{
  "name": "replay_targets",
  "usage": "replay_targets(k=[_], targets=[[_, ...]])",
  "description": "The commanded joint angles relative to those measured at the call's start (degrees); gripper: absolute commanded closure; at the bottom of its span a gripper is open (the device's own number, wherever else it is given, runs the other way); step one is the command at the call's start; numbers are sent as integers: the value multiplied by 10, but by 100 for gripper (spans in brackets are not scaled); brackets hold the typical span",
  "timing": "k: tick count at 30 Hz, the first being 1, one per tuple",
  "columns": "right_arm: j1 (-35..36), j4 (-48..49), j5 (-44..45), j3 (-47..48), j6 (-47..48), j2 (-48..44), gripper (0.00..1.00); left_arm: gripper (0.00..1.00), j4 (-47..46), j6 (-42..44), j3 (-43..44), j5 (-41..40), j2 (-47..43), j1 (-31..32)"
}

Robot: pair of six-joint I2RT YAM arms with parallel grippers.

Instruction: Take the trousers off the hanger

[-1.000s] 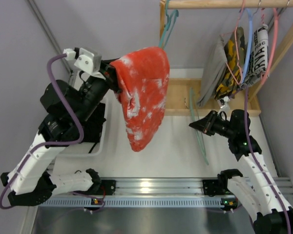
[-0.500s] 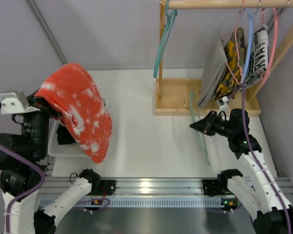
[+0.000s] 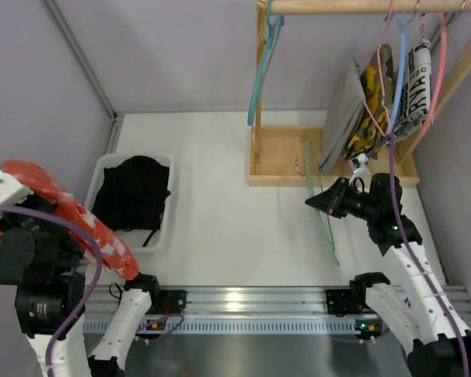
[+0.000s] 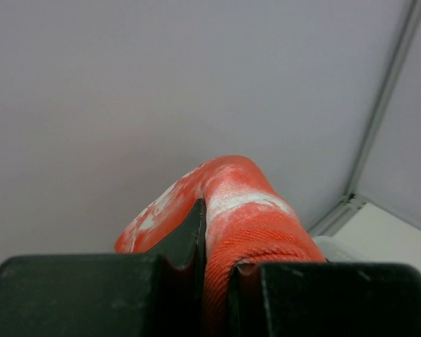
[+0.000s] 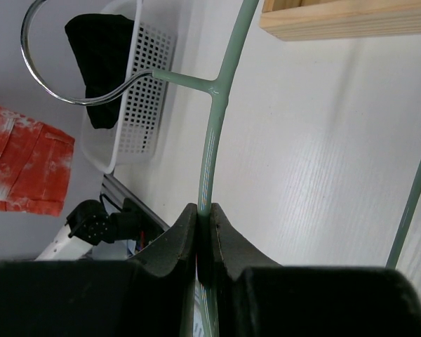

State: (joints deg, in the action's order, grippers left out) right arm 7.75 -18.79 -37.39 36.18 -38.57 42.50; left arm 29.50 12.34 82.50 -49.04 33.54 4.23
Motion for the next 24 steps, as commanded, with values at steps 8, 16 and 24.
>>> replay_targets(k=[8, 16, 24], targets=[[-2, 34, -25, 61, -5, 21, 100, 100, -138, 148, -51, -101, 0, -26], [-2, 26, -22, 70, -5, 17, 100, 100, -260, 160, -132, -43, 93, -26], [-2, 25, -33, 83, -12, 14, 100, 100, -436, 134, -269, -18, 206, -26]])
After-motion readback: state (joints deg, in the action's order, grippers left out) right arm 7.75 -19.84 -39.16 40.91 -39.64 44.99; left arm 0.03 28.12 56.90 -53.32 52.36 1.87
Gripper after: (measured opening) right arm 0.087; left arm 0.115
